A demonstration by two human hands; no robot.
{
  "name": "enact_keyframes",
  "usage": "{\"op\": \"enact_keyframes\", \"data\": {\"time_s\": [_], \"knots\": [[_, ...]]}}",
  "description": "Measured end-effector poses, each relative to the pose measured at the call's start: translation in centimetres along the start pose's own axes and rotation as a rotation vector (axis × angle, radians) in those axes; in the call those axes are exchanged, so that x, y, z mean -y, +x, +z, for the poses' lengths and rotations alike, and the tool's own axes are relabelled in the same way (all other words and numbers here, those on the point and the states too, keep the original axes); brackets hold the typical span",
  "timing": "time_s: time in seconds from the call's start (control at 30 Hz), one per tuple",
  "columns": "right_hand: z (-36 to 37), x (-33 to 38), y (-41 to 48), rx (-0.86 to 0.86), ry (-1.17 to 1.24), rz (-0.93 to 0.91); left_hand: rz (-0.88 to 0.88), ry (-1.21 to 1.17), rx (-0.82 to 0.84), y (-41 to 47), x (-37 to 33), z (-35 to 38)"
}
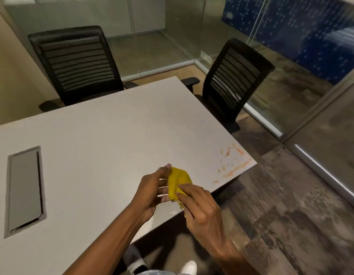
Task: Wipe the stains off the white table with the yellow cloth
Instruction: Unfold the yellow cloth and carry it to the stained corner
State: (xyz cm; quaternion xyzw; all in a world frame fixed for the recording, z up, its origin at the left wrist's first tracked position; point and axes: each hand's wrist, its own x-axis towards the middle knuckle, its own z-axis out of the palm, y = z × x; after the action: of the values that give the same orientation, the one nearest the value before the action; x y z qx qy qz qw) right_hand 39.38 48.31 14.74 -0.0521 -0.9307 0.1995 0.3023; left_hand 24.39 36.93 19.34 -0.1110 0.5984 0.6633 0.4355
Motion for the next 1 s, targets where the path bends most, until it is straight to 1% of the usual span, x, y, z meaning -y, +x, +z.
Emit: {"op": "enact_keyframes", "data": {"time_s": [0.07,0.13,0.2,0.27,0.3,0.37,0.4,0.43,0.47,0.53,0.57,0.6,0.63,0.67,0.73,0.8,0.87,0.93,1.0], "knots": [[-1.3,-1.1,-1.9,-0.004,0.065,0.070,0.056,0.064,-0.025,-0.5,1.5,2.1],[-2.4,-1.8,-3.4,-0.010,0.090,0.148,0.060,0.032,-0.036,-1.0,2.5,4.1],[-3.3,-2.6,-4.5,-0.040,0.064,0.253,0.030,-0.030,-0.033,-1.0,3.3,6.3],[-4.1,-3.5,-4.9,-0.081,0.082,0.422,-0.011,-0.104,-0.034,-0.9,3.8,8.2],[-4.5,-3.8,-4.9,-0.102,0.132,0.526,-0.015,-0.125,-0.029,-0.8,3.9,8.9],[-5.2,-5.0,-4.6,-0.125,0.279,0.714,0.038,-0.105,-0.001,-0.5,3.8,9.8],[-5.5,-5.9,-4.2,-0.121,0.332,0.765,0.095,-0.068,0.002,-0.4,3.6,9.9],[-5.8,-6.9,-3.7,-0.104,0.357,0.790,0.165,0.012,-0.012,0.0,3.3,9.8],[-6.2,-7.8,-3.3,-0.072,0.386,0.802,0.237,0.141,-0.038,0.3,3.0,9.4],[-6.6,-9.7,-2.2,0.009,0.512,0.799,0.362,0.449,-0.088,1.5,2.1,8.5],[-6.7,-10.5,-1.6,0.044,0.580,0.797,0.393,0.578,-0.081,2.4,1.6,8.0],[-6.7,-11.2,-1.0,0.076,0.640,0.802,0.389,0.675,-0.039,3.4,1.1,7.7],[-6.8,-11.8,-0.5,0.109,0.693,0.805,0.358,0.716,0.033,4.4,0.6,7.4],[-6.8,-12.4,0.1,0.143,0.735,0.812,0.311,0.703,0.124,5.5,0.1,7.3],[-6.6,-13.3,1.0,0.204,0.794,0.830,0.229,0.588,0.290,7.7,-0.6,7.3],[-6.3,-14.0,1.6,0.246,0.784,0.823,0.201,0.516,0.355,9.7,-1.0,7.5],[-5.7,-14.7,2.2,0.244,0.742,0.854,0.185,0.484,0.355,11.9,-1.4,7.7],[-4.6,-15.3,2.8,0.188,0.697,0.909,0.164,0.477,0.307,13.9,-1.5,7.9],[-3.2,-15.6,3.1,0.114,0.483,0.897,0.130,0.477,0.220,15.7,-0.9,8.0]]}}
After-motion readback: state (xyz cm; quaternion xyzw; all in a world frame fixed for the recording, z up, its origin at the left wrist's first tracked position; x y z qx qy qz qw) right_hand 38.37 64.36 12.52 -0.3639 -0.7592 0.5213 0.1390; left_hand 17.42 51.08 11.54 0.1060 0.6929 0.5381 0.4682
